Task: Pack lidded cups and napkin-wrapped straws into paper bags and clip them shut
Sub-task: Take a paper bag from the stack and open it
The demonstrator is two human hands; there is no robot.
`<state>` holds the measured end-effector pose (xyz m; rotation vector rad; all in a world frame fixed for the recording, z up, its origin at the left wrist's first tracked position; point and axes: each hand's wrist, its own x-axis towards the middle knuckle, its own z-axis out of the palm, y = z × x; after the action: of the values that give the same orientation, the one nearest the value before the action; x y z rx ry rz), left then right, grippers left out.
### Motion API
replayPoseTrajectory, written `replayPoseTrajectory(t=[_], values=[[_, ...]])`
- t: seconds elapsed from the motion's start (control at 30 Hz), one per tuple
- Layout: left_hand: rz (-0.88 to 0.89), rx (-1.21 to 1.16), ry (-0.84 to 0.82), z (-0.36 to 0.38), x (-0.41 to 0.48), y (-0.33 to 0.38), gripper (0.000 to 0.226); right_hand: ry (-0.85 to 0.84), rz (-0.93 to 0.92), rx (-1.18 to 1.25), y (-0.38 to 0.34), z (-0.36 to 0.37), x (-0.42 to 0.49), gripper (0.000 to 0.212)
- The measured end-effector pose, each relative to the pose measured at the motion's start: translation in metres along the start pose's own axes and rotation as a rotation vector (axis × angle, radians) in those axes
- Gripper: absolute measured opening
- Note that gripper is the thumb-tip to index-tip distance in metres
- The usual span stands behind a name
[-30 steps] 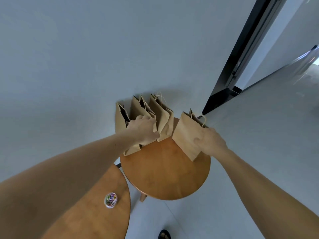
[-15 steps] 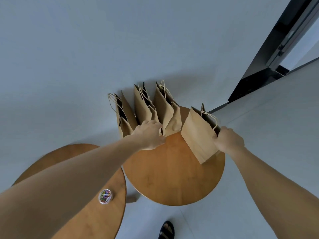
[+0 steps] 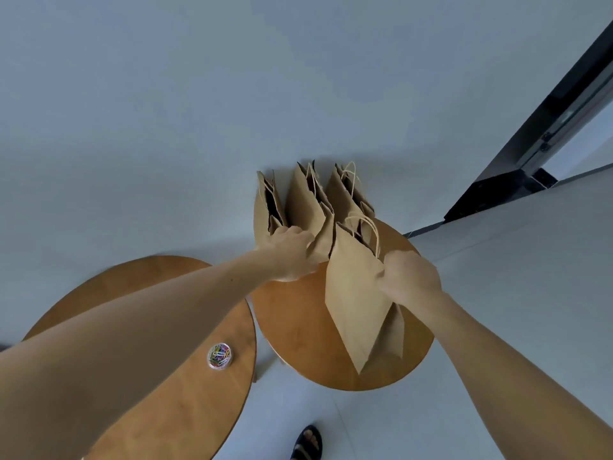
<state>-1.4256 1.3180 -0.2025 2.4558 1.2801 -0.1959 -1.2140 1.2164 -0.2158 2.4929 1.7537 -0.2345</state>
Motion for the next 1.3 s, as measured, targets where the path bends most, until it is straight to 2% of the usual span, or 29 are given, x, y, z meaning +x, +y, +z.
replayPoseTrajectory(t=[0.27,0.47,0.63,0.8,0.93,1.03,1.13,1.2,1.3], values=[[-0.131,-0.075,0.052,-0.023,-0.117,-0.123,0.063,-0.061,-0.296,-0.035,-0.177,-0.051,-0.058,0.031],[-0.335,-0.118,0.083,-0.023,-0.218,-0.233,0.059,-0.135,-0.403,0.013,-0.312,-0.028,-0.088,0.03],[-0.447,-0.18,0.058,-0.007,-0.267,-0.285,0.064,-0.123,-0.497,0.021,-0.39,0.011,-0.1,0.03],[-0.567,-0.245,0.012,0.025,-0.282,-0.31,0.067,-0.11,-0.526,0.085,-0.435,0.051,-0.102,0.032],[-0.653,-0.313,-0.059,0.05,-0.284,-0.322,0.054,-0.336,-0.54,0.145,-0.449,0.087,-0.109,0.017],[-0.696,-0.363,-0.106,0.062,-0.283,-0.33,0.042,-0.579,-0.533,0.194,-0.449,0.101,-0.104,0.033],[-0.709,-0.403,-0.171,0.069,-0.278,-0.332,0.045,-0.654,-0.653,0.075,-0.444,0.102,-0.082,0.059],[-0.711,-0.449,-0.224,0.073,-0.273,-0.33,0.043,-0.682,-0.707,0.065,-0.442,0.103,-0.065,0.068],[-0.699,-0.497,-0.285,0.079,-0.266,-0.327,0.072,-0.646,-0.764,0.139,-0.438,0.111,-0.044,0.064]])
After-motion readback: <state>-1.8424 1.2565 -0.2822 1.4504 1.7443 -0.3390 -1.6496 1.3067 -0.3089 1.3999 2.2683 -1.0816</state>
